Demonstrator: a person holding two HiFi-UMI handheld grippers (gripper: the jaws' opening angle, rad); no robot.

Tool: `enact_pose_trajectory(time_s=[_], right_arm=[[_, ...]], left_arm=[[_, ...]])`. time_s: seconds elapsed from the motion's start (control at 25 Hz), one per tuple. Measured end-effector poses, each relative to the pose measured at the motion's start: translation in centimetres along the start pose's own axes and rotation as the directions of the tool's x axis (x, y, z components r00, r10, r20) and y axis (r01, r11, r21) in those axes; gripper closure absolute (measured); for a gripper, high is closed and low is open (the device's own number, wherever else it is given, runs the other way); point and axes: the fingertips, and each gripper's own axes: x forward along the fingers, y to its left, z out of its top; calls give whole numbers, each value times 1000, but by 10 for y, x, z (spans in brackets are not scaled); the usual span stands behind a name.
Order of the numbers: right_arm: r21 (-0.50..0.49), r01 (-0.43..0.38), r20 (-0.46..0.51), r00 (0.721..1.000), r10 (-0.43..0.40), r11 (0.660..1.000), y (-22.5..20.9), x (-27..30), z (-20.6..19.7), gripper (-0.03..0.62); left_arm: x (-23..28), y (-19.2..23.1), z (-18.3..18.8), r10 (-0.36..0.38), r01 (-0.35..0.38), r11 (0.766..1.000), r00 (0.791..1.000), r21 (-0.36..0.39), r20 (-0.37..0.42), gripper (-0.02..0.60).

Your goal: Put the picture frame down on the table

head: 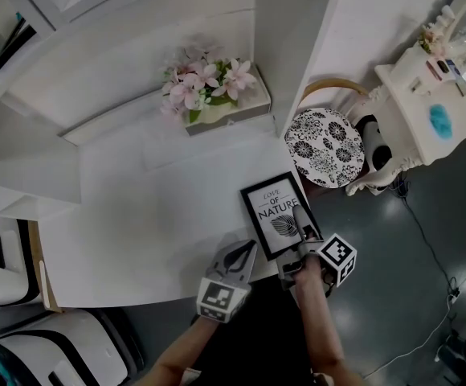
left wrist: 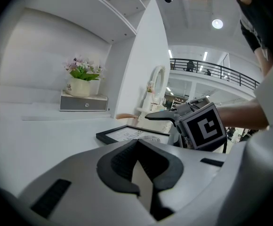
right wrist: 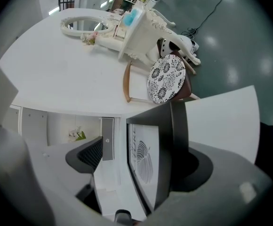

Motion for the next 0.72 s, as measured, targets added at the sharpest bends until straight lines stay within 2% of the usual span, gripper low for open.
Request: enact_pose_trajectory(time_s=[0.72], right_arm=[[57, 9, -1, 1000, -9, 998, -9, -12, -3, 169]], left_arm=[[-1, -11, -2, -24, 24, 1000, 1000, 11, -5, 569]])
